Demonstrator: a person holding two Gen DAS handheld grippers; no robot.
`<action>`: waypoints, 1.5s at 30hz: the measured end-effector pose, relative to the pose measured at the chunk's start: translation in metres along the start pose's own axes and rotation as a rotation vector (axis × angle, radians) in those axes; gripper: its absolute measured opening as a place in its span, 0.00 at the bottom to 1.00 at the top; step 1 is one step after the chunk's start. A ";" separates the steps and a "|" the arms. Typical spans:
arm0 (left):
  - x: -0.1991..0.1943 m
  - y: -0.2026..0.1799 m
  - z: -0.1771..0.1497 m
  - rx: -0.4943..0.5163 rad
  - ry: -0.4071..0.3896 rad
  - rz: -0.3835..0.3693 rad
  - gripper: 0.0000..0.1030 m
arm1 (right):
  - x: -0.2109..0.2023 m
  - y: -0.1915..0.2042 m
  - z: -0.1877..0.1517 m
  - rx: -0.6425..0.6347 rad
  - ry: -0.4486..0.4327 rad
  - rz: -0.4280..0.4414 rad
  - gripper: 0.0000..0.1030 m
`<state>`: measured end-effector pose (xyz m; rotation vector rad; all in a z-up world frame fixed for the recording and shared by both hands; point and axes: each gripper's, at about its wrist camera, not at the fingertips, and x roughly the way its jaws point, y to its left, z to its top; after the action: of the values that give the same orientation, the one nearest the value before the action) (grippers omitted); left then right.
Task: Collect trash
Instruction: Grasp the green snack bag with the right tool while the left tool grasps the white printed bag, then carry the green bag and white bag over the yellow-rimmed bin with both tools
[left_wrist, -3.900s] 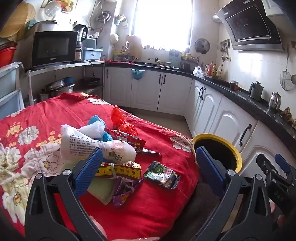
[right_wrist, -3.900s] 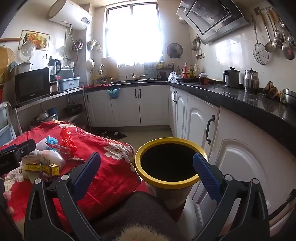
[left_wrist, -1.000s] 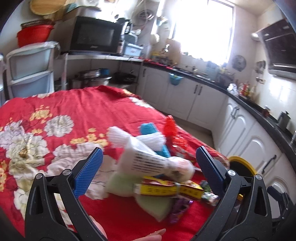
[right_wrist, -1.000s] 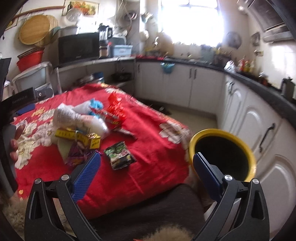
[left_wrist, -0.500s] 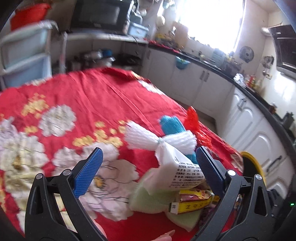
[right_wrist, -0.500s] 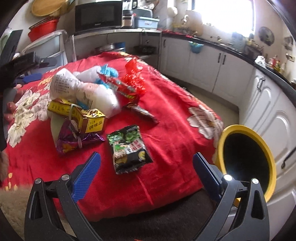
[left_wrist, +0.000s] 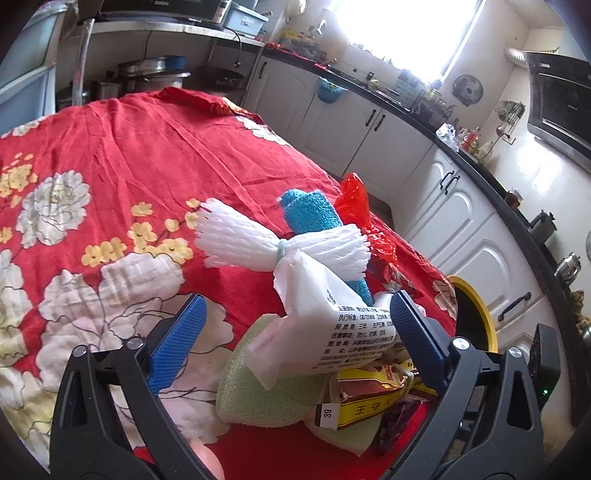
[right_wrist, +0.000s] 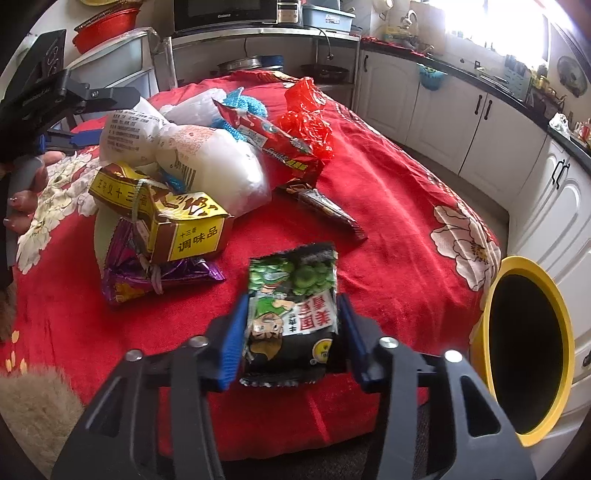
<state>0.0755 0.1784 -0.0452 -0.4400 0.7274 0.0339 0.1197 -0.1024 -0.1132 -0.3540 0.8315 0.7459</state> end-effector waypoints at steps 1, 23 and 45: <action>0.002 0.001 0.000 -0.002 0.010 -0.012 0.80 | 0.000 -0.002 -0.001 0.006 -0.002 0.002 0.39; -0.045 -0.040 -0.002 0.119 -0.083 -0.061 0.20 | -0.039 -0.025 -0.019 0.144 -0.096 0.018 0.36; -0.052 -0.152 0.032 0.320 -0.174 -0.125 0.19 | -0.104 -0.119 -0.022 0.359 -0.220 -0.133 0.36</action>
<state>0.0845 0.0588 0.0667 -0.1728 0.5212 -0.1583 0.1471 -0.2455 -0.0469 -0.0040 0.7087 0.4884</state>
